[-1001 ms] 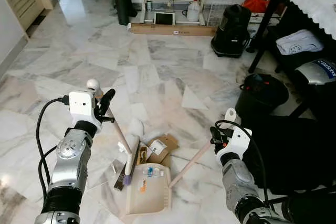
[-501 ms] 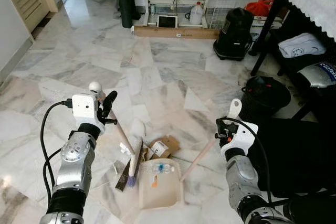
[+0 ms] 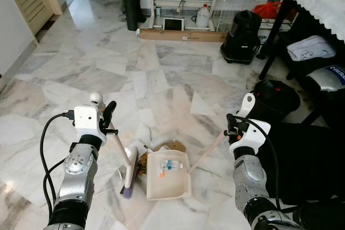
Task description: Sweep floor
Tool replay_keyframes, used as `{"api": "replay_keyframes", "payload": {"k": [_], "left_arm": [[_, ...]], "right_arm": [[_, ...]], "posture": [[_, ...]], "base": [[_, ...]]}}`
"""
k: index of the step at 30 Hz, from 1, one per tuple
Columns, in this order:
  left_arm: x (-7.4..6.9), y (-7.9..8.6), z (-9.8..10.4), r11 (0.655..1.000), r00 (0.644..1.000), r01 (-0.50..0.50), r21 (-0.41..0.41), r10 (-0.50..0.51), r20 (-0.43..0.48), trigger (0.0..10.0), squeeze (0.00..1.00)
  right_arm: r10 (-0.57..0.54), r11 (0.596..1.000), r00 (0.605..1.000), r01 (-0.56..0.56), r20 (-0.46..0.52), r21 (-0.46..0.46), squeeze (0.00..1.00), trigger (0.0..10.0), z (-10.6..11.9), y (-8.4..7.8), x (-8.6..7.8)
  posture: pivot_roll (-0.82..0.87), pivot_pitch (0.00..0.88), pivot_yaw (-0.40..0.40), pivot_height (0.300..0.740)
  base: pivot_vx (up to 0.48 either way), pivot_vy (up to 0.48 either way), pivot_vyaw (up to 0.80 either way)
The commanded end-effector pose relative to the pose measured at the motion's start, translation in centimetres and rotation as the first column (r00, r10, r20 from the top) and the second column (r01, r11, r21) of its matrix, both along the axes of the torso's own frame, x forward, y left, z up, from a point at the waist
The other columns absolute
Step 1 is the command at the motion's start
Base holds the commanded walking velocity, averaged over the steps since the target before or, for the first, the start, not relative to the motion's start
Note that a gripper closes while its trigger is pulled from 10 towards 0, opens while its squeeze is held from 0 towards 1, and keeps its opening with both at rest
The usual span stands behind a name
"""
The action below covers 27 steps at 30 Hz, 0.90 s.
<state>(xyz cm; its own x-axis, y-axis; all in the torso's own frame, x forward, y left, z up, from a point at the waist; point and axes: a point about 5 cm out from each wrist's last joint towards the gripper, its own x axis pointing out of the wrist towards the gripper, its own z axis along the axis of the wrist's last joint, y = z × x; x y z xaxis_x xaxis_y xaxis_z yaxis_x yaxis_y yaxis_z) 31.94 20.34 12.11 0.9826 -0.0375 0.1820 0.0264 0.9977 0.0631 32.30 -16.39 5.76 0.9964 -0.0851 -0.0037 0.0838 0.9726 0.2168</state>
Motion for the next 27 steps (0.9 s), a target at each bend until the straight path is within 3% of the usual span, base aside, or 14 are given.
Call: {"api": "replay_keyframes", "payload": {"k": [1, 24, 27], "left_arm": [[0.36, -0.12, 1.21, 0.999, 0.998, 0.000, 0.038, -0.003, 0.061, 10.0, 0.00], [0.84, -0.27, 1.58, 0.999, 0.996, -0.026, 0.023, 0.024, 0.086, 10.0, 0.00], [0.91, -0.42, 1.59, 1.000, 0.996, -0.023, 0.020, 0.021, 0.087, 10.0, 0.00]], "right_arm": [[-0.012, 1.000, 0.995, 0.013, 0.096, -0.009, 0.00, 10.0, 1.83, -0.05, 0.73], [-0.033, 0.998, 0.995, 0.037, 0.091, -0.047, 0.00, 10.0, 2.50, -0.13, 1.32], [-0.033, 0.998, 0.996, 0.038, 0.085, -0.059, 0.00, 10.0, 2.43, -0.21, 1.30]], "posture": [[0.06, 0.000, -0.024, 0.740], [0.05, 0.000, -0.020, 0.740], [0.05, 0.000, -0.020, 0.740]], "base": [[0.000, 0.000, 0.00], [0.000, 0.000, 0.00], [0.000, 0.000, 0.51]]}}
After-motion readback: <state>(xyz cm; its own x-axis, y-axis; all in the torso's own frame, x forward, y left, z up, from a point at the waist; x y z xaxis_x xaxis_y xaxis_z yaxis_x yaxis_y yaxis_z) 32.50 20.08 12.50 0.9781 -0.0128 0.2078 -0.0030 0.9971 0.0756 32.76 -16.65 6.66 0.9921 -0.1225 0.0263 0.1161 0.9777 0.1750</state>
